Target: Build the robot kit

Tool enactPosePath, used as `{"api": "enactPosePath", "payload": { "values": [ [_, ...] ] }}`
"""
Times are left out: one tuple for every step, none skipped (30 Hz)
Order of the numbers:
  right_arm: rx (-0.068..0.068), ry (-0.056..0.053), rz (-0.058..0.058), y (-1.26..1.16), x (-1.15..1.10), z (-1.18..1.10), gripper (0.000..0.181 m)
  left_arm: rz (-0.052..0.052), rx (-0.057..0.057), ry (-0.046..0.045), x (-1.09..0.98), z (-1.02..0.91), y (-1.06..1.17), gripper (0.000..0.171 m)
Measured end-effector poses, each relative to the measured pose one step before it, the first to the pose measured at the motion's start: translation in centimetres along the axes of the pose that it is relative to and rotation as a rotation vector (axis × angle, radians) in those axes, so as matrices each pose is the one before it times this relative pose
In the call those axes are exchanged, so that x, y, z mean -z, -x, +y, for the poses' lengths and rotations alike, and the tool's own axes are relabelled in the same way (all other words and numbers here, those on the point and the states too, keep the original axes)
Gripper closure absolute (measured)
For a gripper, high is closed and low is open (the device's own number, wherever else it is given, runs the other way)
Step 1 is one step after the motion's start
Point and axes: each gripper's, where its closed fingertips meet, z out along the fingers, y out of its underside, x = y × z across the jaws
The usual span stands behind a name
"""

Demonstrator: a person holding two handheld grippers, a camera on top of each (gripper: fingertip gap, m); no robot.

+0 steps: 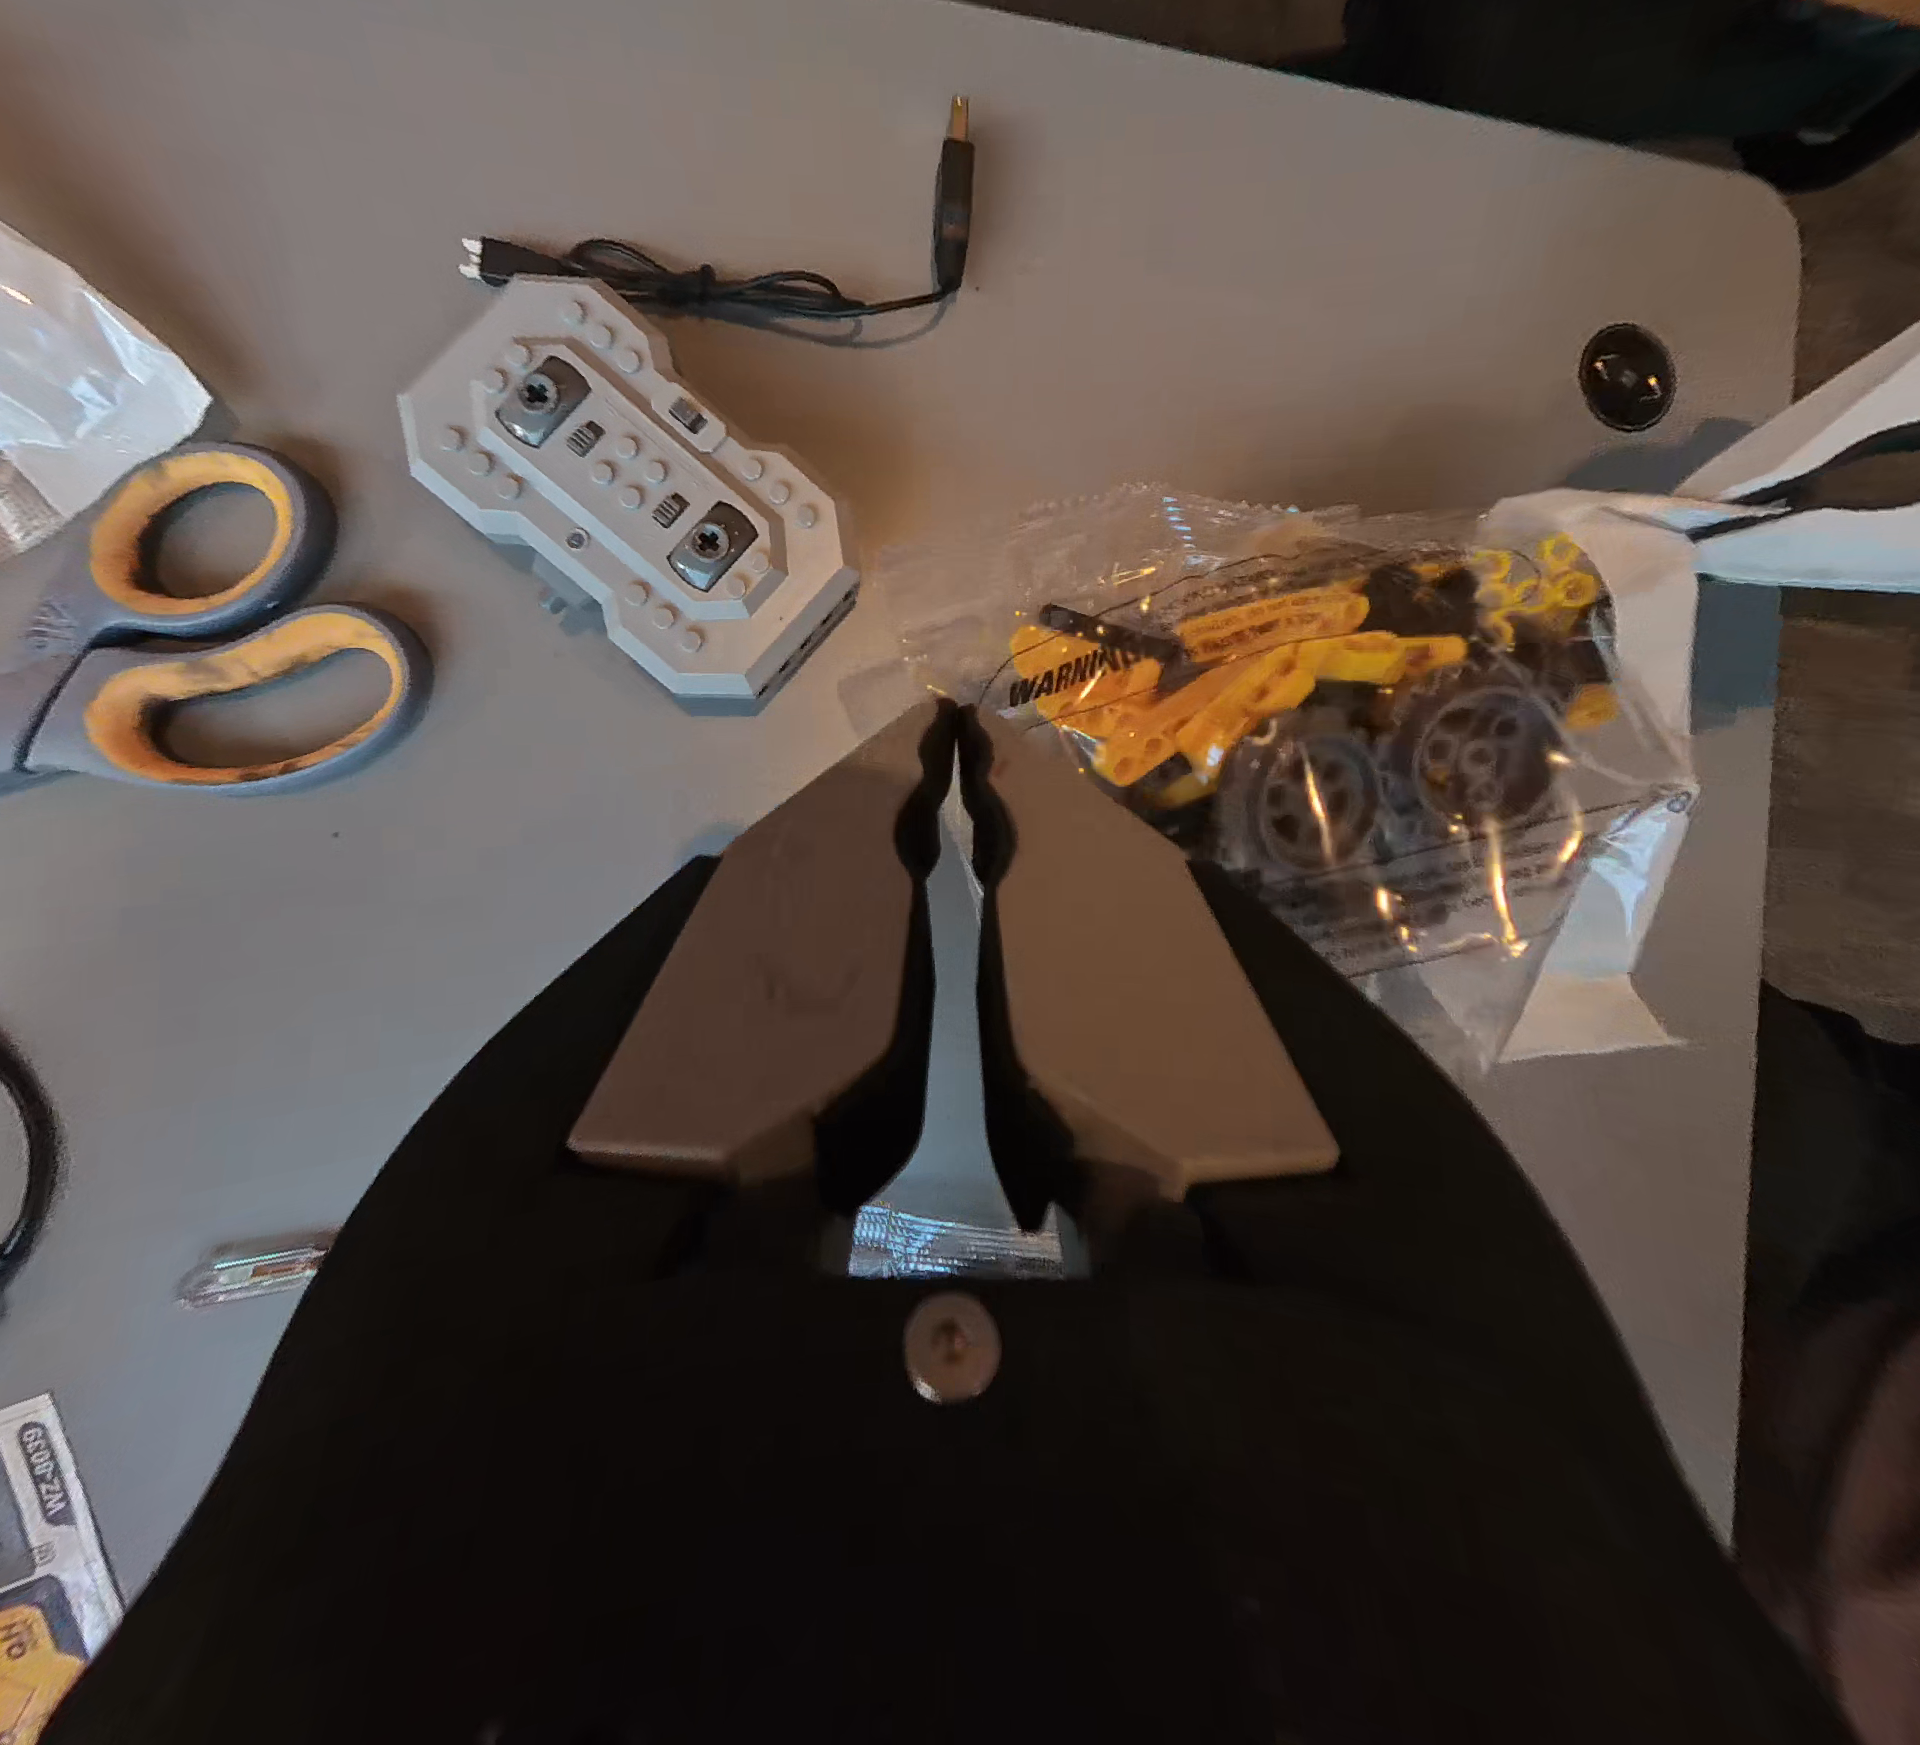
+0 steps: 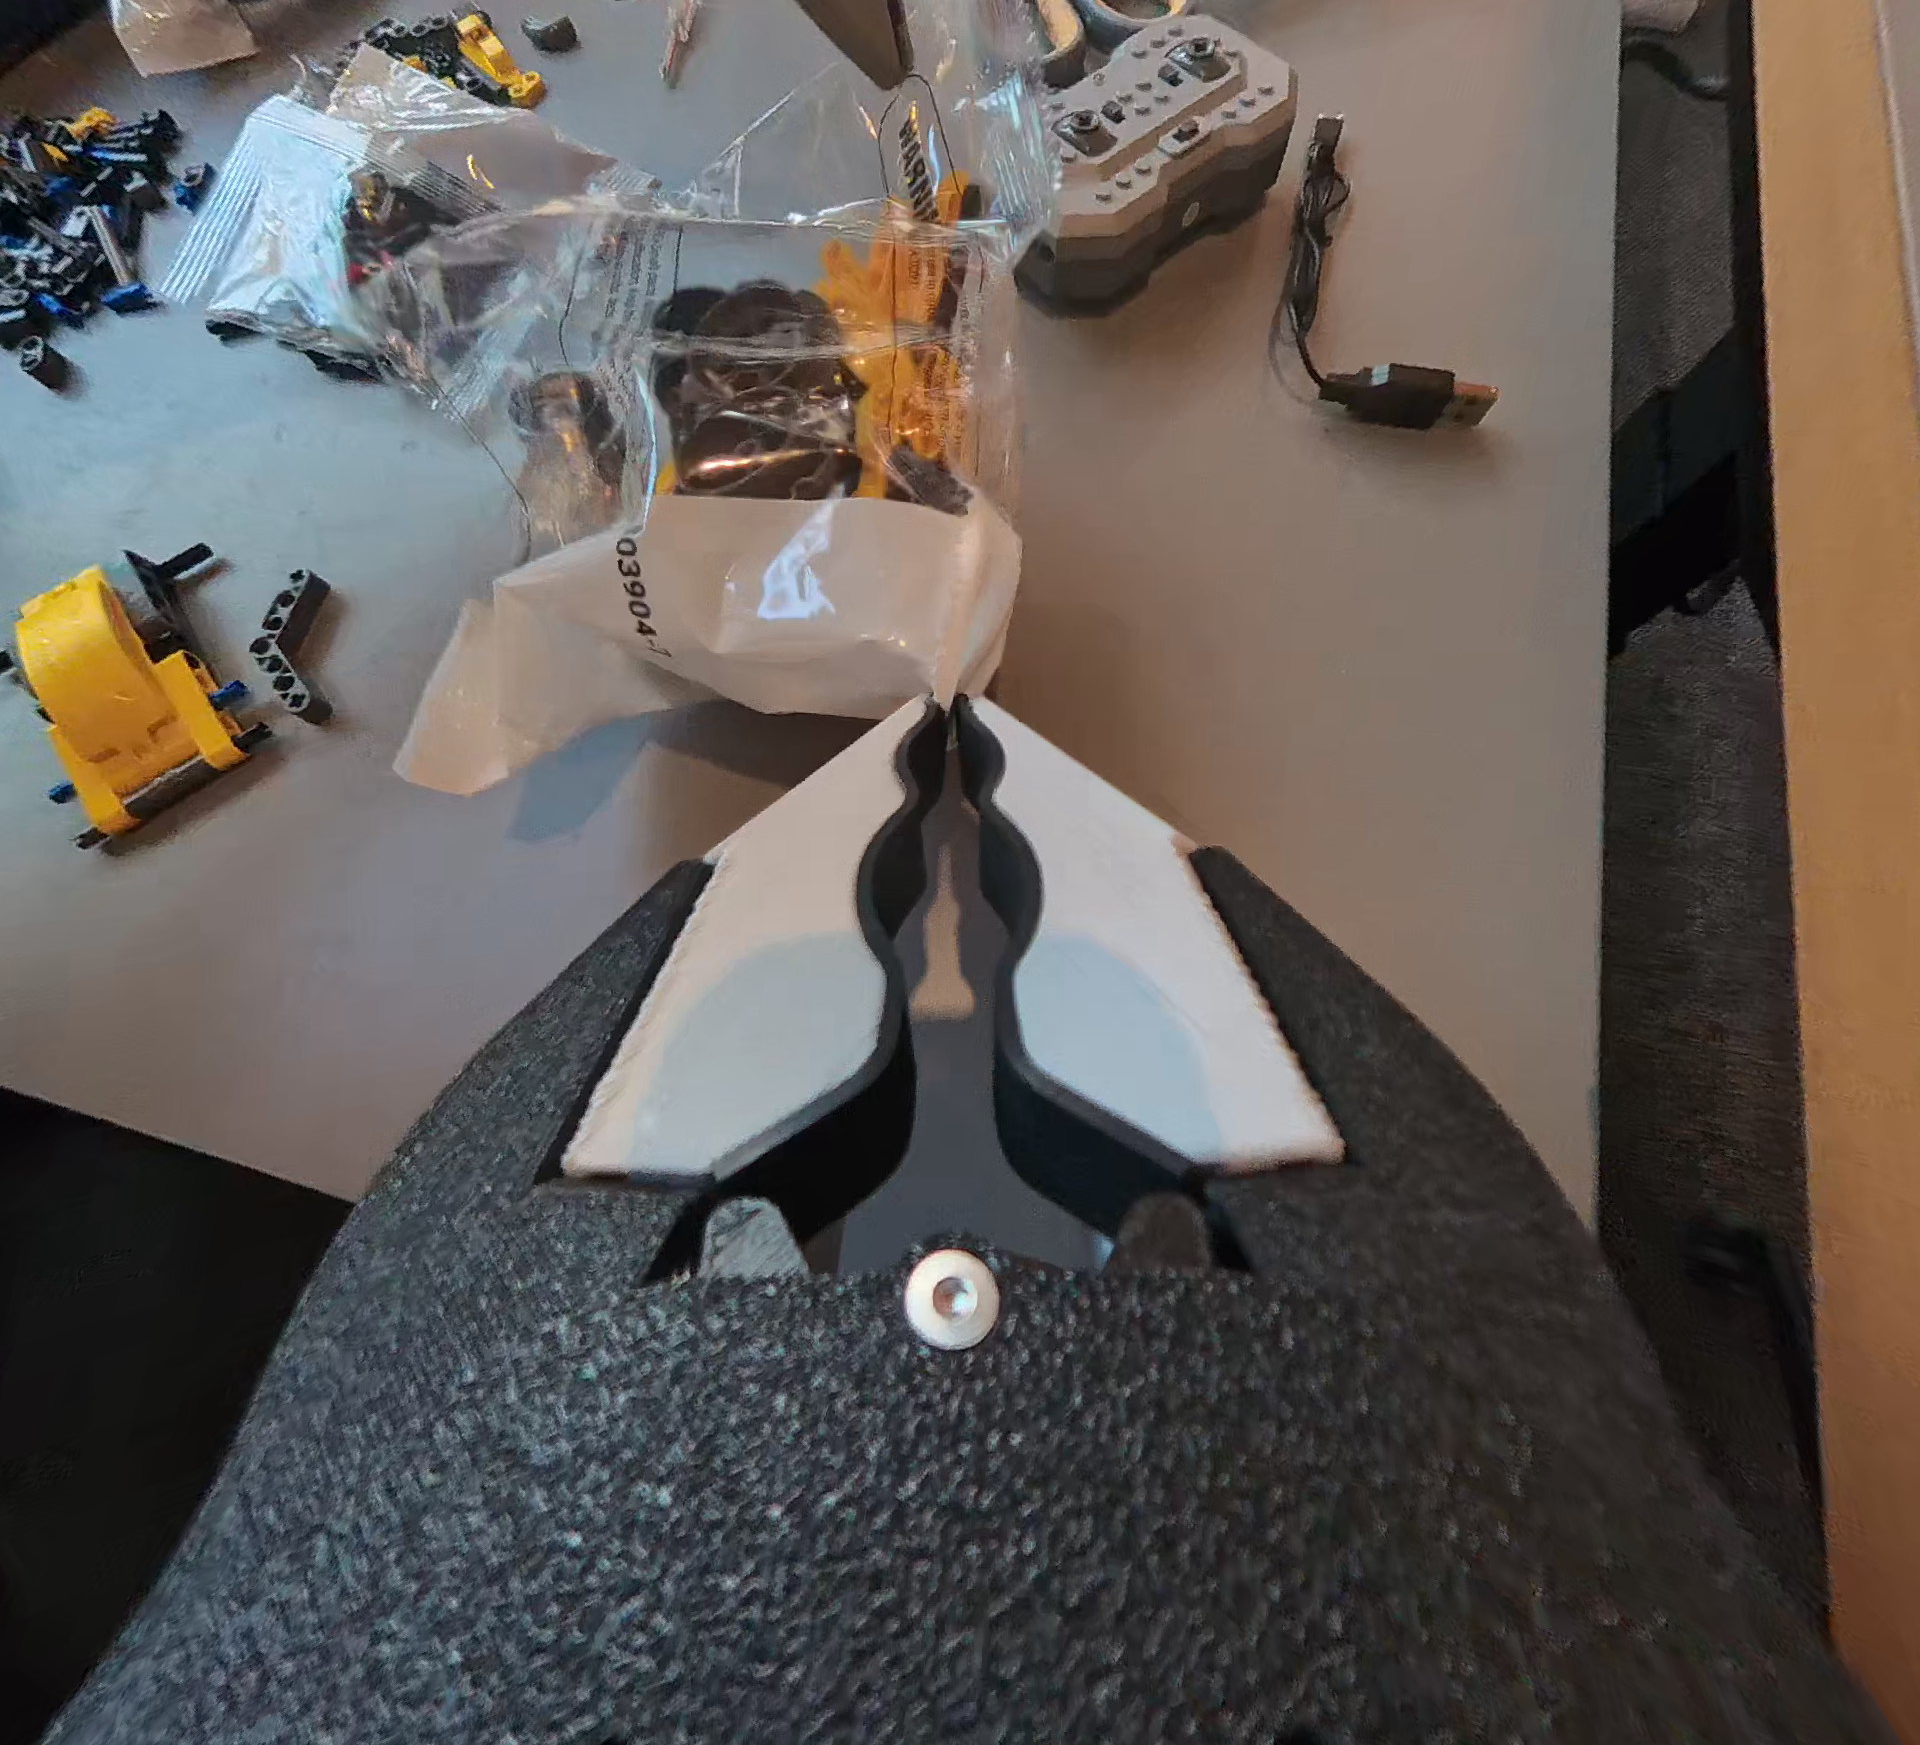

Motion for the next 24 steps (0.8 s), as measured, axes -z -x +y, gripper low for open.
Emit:
{"api": "enactPosePath", "payload": {
  "values": [
    [0.0052, 0.0012, 0.0098, 0.046, 0.027, -0.168, 0.181, -0.0051, 0.0029, -0.01508, 0.24, 0.01, 0.063, 0.171],
    [-0.0015, 0.0038, 0.0036, 0.04, -0.079, -0.1, 0.181, -0.0079, 0.0019, -0.01047, 0.14, 0.106, 0.11, 0.171],
    [-0.0043, -0.0024, 0.0043, 0.006, -0.071, -0.189, 0.181, -0.0113, -0.0029, -0.00775, 0.089, 0.163, 0.183, 0.171],
    [-0.0037, -0.0031, -0.001, 0.095, -0.032, -0.213, 0.181, -0.0068, 0.0012, -0.00752, 0.042, 0.176, 0.122, 0.171],
    [0.0007, 0.0003, 0.0016, 0.071, 0.016, -0.18, 0.181, -0.0035, 0.008, -0.0074, 0.025, 0.151, 0.104, 0.171],
    [0.0046, -0.0014, 0.0096, -0.016, 0.071, -0.188, 0.181, -0.0004, 0.0096, -0.01067, 0.038, 0.096, 0.064, 0.171],
    [0.0065, -0.0027, 0.0126, -0.045, 0.122, -0.211, 0.181, 0.0021, 0.0076, -0.01441, 0.09, -0.004, 0.016, 0.171],
    [0.0069, -0.0037, 0.0081, 0.025, 0.159, -0.219, 0.181, 0.0019, 0.0046, -0.01806, 0.136, -0.112, 0.006, 0.171],
    [0.006, -0.0033, 0.0023, 0.112, 0.127, -0.191, 0.181, 0.0012, 0.0027, -0.01691, 0.142, -0.145, -0.014, 0.171],
    [0.0065, 0.0016, 0.0015, 0.132, 0.003, -0.068, 0.181, -0.0015, -0.0005, -0.01053, 0.112, -0.067, 0.028, 0.171],
    [0.0091, 0.01, 0.0031, 0.099, -0.082, 0.075, 0.181, -0.0021, -0.0008, -0.00249, 0.051, 0.043, 0.05, 0.171],
    [0.0097, 0.007, 0.0091, -0.033, -0.028, 0.036, 0.181, -0.0015, 0.0, 0.00075, 0.007, 0.086, 0.043, 0.171],
    [0.0041, -0.0031, 0.0059, -0.011, 0.097, -0.143, 0.181, -0.0004, -0.0004, -0.00202, 0.009, 0.033, -0.004, 0.171],
    [-0.0026, -0.0108, -0.0015, 0.09, 0.17, -0.252, 0.181, -0.0001, -0.0022, -0.0004, 0.024, 0.04, -0.047, 0.171],
    [-0.0018, -0.0114, -0.003, 0.146, 0.155, -0.272, 0.181, -0.0039, -0.008, -0.00107, 0.081, 0.005, -0.007, 0.171],
    [0.0086, -0.0032, 0.0047, 0.078, 0.122, -0.153, 0.181, -0.007, -0.0131, -0.00411, 0.108, -0.035, 0.017, 0.171],
    [0.0167, 0.0001, 0.0167, -0.074, 0.158, -0.143, 0.181, -0.0046, -0.0122, -0.00366, 0.162, -0.037, -0.016, 0.171],
    [0.0122, -0.0069, 0.0154, -0.088, 0.218, -0.251, 0.181, -0.0007, -0.0091, -0.00846, 0.209, -0.105, -0.094, 0.171],
    [-0.0034, -0.0133, -0.0083, 0.168, 0.13, -0.275, 0.181, -0.0015, -0.004, -0.00928, 0.195, -0.091, -0.077, 0.171],
    [-0.0195, -0.0069, -0.0233, 0.172, -0.075, -0.117, 0.181, -0.0075, -0.0007, -0.00398, 0.126, 0.019, 0.041, 0.171],
    [-0.022, 0.0114, -0.0117, -0.146, -0.203, 0.165, 0.181, -0.0122, -0.0048, -0.00388, 0.07, 0.089, 0.14, 0.171],
    [-0.0077, 0.0108, 0.0037, -0.259, -0.022, 0.08, 0.181, -0.0053, -0.0055, -0.00802, 0.067, 0.044, 0.038, 0.171],
    [0.0042, -0.0145, 0.0051, -0.073, 0.254, -0.377, 0.181, 0.0001, 0.0011, -0.01154, 0.095, -0.028, -0.057, 0.171],
    [0.0041, -0.0253, 0.0019, 0.054, 0.302, -0.533, 0.181, -0.0001, 0.0021, -0.00976, 0.128, -0.029, -0.054, 0.171]
  ]
}}
